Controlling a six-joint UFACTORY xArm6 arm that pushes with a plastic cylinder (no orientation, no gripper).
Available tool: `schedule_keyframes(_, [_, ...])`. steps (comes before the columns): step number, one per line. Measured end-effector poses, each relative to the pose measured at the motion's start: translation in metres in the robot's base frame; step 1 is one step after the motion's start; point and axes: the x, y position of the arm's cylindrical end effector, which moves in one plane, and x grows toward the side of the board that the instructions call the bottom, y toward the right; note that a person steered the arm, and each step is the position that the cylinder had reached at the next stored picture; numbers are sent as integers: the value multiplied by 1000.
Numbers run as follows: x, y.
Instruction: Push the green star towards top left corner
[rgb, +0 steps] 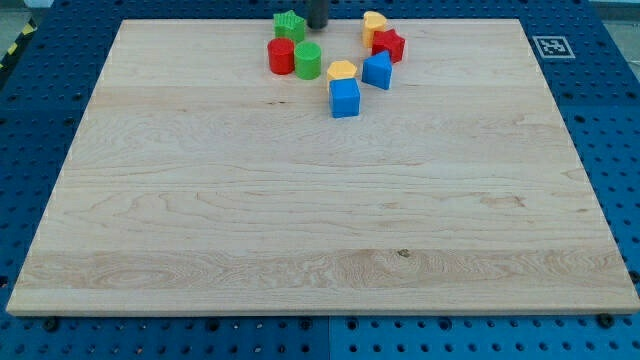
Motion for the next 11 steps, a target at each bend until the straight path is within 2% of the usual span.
schedule_keyframes(1, [14, -64])
schedule_keyframes(2, [17, -82])
schedule_keyframes(4, [15, -3])
schedule_keyframes(5, [48, 11])
schedule_keyframes(6, [69, -31])
schedule_keyframes(7, [68, -105])
schedule_keyframes(8, [67, -98])
schedule_keyframes(9, [66, -50])
schedule_keyframes(10, [44, -52])
schedule_keyframes(11, [28, -105])
